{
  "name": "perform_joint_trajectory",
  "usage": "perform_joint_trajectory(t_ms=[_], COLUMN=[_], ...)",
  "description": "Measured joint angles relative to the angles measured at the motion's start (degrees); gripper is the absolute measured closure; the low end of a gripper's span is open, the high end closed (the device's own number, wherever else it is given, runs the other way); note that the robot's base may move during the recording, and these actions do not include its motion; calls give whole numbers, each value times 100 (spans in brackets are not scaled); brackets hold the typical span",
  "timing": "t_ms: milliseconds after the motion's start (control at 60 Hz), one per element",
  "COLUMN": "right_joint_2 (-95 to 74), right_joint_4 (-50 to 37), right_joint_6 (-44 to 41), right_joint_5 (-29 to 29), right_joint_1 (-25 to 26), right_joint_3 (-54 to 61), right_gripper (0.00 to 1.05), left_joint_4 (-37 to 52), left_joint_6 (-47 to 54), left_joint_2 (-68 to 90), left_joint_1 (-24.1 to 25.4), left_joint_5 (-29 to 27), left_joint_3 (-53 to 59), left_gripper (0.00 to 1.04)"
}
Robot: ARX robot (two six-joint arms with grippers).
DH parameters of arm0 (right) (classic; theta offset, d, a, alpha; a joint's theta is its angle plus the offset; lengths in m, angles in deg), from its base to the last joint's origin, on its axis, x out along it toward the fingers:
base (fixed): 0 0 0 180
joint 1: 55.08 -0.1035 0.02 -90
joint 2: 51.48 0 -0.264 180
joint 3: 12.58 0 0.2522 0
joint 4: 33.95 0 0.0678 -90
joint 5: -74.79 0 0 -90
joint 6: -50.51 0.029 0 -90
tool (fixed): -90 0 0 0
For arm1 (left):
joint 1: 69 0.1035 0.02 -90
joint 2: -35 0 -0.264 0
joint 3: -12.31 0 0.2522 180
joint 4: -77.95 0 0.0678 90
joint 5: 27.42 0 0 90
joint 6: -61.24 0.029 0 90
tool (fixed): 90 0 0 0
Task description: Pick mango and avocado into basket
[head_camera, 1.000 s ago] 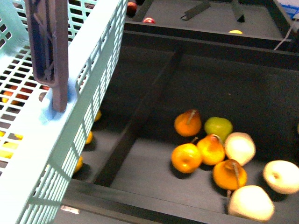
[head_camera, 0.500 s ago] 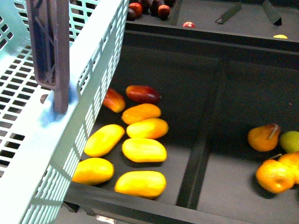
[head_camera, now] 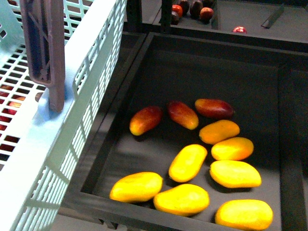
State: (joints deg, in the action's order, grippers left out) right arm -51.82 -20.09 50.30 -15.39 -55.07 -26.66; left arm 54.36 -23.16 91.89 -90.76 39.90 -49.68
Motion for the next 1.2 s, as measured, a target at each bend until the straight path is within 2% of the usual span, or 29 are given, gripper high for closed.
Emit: perform_joint_trajectory(t_ms=[616, 933, 1116, 1199], right_joint_2=[9, 9, 9, 9], right_joint_4=[-2, 2, 2, 2], right_joint_6=[0, 0, 0, 0], right_joint_5=[7, -31, -13, -13], right_joint_1=[0, 7, 7, 7], right_joint_3=[0, 2, 2, 2], right_gripper=[8, 8, 8, 8], left_joint_4=[-4, -4, -4, -4], left_joint_6=[-7, 77, 11, 0], left_joint_2=[17, 4, 7, 11], left_joint_1=[0, 59, 20, 20], left_joint_5=[42, -142, 81, 11], left_joint_3=[0, 0, 0, 0], left_gripper=[100, 100, 100, 100])
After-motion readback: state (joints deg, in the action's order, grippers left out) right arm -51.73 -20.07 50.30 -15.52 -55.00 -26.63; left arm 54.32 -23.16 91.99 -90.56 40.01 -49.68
